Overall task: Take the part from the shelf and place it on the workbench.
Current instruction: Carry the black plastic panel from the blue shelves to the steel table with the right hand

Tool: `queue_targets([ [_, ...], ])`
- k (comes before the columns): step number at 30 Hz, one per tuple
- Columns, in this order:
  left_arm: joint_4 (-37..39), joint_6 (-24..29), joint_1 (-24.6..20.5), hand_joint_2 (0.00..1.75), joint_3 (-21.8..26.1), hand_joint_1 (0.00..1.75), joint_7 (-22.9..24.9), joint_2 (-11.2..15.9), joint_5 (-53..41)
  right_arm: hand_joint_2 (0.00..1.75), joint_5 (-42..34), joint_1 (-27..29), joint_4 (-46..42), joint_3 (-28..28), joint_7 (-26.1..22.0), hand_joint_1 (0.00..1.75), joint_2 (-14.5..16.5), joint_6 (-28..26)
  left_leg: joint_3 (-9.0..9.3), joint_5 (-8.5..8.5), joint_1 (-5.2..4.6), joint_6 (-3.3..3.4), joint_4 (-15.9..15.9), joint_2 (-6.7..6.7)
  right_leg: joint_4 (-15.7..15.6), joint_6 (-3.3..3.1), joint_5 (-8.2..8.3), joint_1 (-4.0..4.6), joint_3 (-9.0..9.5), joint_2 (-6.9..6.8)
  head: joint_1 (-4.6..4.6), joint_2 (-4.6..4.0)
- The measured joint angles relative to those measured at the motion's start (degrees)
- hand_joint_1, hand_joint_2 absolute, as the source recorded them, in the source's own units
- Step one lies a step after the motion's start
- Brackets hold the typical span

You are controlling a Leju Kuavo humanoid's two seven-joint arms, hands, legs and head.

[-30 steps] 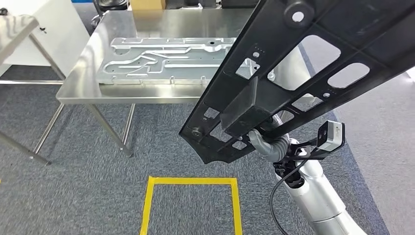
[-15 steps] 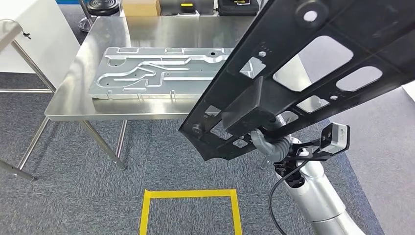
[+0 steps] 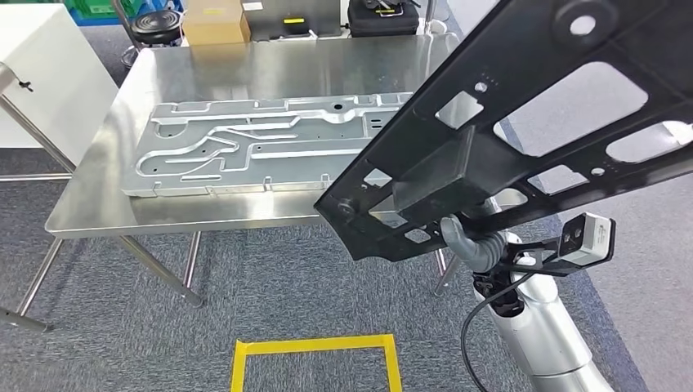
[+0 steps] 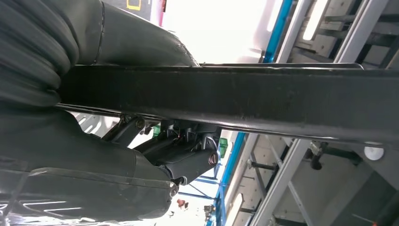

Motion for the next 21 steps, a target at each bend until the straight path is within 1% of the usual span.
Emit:
queue_targets([
  [2,0.0,-0.1,0.2,1.75,0.0,0.0,0.0,0.0,-0.2,1.75,0.4,0.5,-0.4,-0.2,0.0,1.75,0.0,-0.1,1.76,5.63,-0.08,0.26,-7.5,-0.08,0.0,0.31,-1.09,0.02,1.32,0.18,0.01,0.0],
  [3,0.0,-0.1,0.2,1.75,0.0,0.0,0.0,0.1,-0.3,1.75,0.8,0.8,-0.6,-0.3,0.0,1.75,0.1,-0.1,2.59,7.47,-0.23,0.51,-10.6,-0.1,0.0,0.55,-1.54,0.04,1.75,0.27,0.01,0.0],
  [4,0.0,-0.1,0.2,1.75,0.0,0.0,0.0,0.1,-0.3,1.75,1.2,1.1,-0.8,-0.4,-0.1,1.75,0.1,-0.2,3.18,8.72,-0.41,0.87,-12.6,-0.13,-0.1,0.88,-1.94,0.05,2.0,0.33,0.01,0.0],
  [5,0.0,-0.1,0.2,1.75,-0.1,0.0,0.0,0.1,-0.3,1.75,1.6,1.5,-1.0,-0.5,-0.1,1.75,0.1,-0.3,3.38,8.86,-0.55,1.2,-13.3,-0.14,0.0,1.23,-2.07,0.06,2.19,0.38,0.01,0.0],
  [6,0.0,-0.1,0.2,1.75,-0.1,0.0,0.0,0.1,-0.3,1.75,2.0,1.9,-1.3,-0.7,-0.2,1.75,0.2,-0.3,3.77,8.57,-0.6,1.53,-13.6,-0.11,0.1,1.59,-2.08,0.09,2.36,0.42,0.01,0.0],
  [7,0.0,-0.1,0.2,1.75,-0.1,0.0,0.0,0.0,-0.3,1.75,2.3,2.1,-1.5,-0.8,-0.2,1.75,0.2,-0.3,4.31,8.75,-0.5,1.87,-13.9,-0.11,0.4,1.91,-2.12,0.06,2.51,0.35,0.01,0.0],
  [8,0.0,-0.1,0.2,1.75,-0.1,0.0,0.0,0.0,-0.4,1.75,2.5,2.2,-1.7,-1.0,-0.3,1.75,0.2,-0.3,4.86,8.62,-0.37,2.19,-14.1,-0.09,1.5,2.2,-2.13,0.04,2.28,0.18,0.02,0.0],
  [9,0.0,-0.1,0.1,1.75,-0.1,0.0,0.0,0.0,-0.4,1.75,2.7,2.2,-1.8,-1.1,-0.4,1.75,0.2,-0.2,5.45,8.45,-0.29,2.47,-14.3,-0.06,3.4,2.5,-2.53,0.01,1.36,0.0,0.02,0.0],
  [10,0.0,-0.1,0.1,1.75,-0.1,0.0,0.0,0.0,-0.4,1.75,2.8,2.3,-2.0,-1.3,-0.4,1.75,0.2,-0.1,5.88,8.24,-0.22,2.67,-14.4,-0.03,6.4,2.8,-3.42,-0.08,-0.39,-0.19,0.02,0.0],
  [12,0.0,-0.1,0.0,1.75,-0.1,0.0,0.0,0.0,-0.4,1.75,2.9,2.6,-2.0,-1.7,-0.5,1.75,0.3,-0.1,6.49,7.58,-0.24,2.9,-14.4,-0.02,13.4,3.27,-6.16,-0.24,-5.21,-0.37,0.02,0.0],
  [13,0.0,-0.2,0.1,1.75,-0.1,0.0,0.0,-0.1,-0.4,1.75,2.9,2.8,-2.0,-1.8,-0.5,1.75,0.3,-0.1,6.85,7.21,-0.24,2.9,-14.4,-0.03,15.6,3.36,-7.08,-0.34,-7.25,-0.41,0.02,0.0],
  [14,0.0,-0.3,0.2,1.75,-0.1,0.0,-0.1,-0.1,-0.4,1.75,2.9,2.9,-2.0,-2.0,-0.5,1.75,0.3,-0.2,7.32,6.8,-0.24,2.88,-14.4,-0.04,16.1,3.38,-6.96,-0.41,-8.45,-0.47,0.02,0.0],
  [15,0.0,-0.4,0.2,1.75,-0.1,0.0,-0.1,-0.1,-0.4,1.75,3.0,3.0,-2.0,-2.2,-0.5,1.75,0.3,-0.2,7.9,6.37,-0.22,2.81,-14.4,-0.04,14.5,3.36,-5.5,-0.46,-8.62,-0.54,0.02,0.0],
  [16,0.0,-0.5,0.3,1.75,-0.1,0.0,-0.1,-0.1,-0.4,1.75,3.0,3.1,-2.0,-2.4,-0.5,1.75,0.3,-0.2,8.56,5.91,-0.21,2.7,-14.4,-0.04,11.3,3.28,-2.97,-0.48,-7.93,-0.64,0.02,0.0],
  [17,0.0,-0.6,0.3,1.75,-0.1,0.0,0.0,-0.2,-0.4,1.75,3.0,3.1,-2.0,-2.7,-0.5,1.75,0.3,-0.2,9.12,5.43,-0.2,2.54,-14.4,-0.04,7.3,3.14,0.07,-0.47,-6.87,-0.8,0.02,0.0],
  [18,0.0,-0.7,0.2,1.75,-0.1,0.0,0.0,-0.2,-0.4,1.75,3.0,3.2,-2.0,-3.0,-0.5,1.75,0.3,-0.2,9.64,4.99,-0.26,2.3,-14.4,-0.06,4.0,2.89,1.87,-0.34,-5.93,-0.94,0.03,0.0],
  [19,0.0,-0.7,0.2,1.75,-0.1,0.0,0.2,-0.2,-0.4,1.75,3.1,3.3,-2.0,-3.3,-0.5,1.75,0.3,-0.2,9.96,4.58,-0.33,1.97,-14.5,-0.06,1.8,2.51,2.86,-0.19,-5.28,-1.04,0.02,0.0],
  [20,0.0,-0.8,0.2,1.75,0.0,0.0,0.3,-0.2,-0.4,1.75,3.2,3.4,-2.0,-3.5,-0.5,1.75,0.3,-0.2,10.29,4.34,-0.4,1.61,-14.4,-0.06,0.8,2.08,3.23,-0.07,-5.0,-1.06,0.03,0.0],
  [21,0.0,-0.8,0.2,1.75,0.0,0.0,0.4,-0.2,-0.4,1.75,3.3,3.4,-2.0,-3.8,-0.4,1.75,0.3,-0.2,10.55,4.26,-0.49,1.23,-14.1,-0.05,0.7,1.62,2.81,0.01,-4.8,-0.96,0.03,0.0],
])
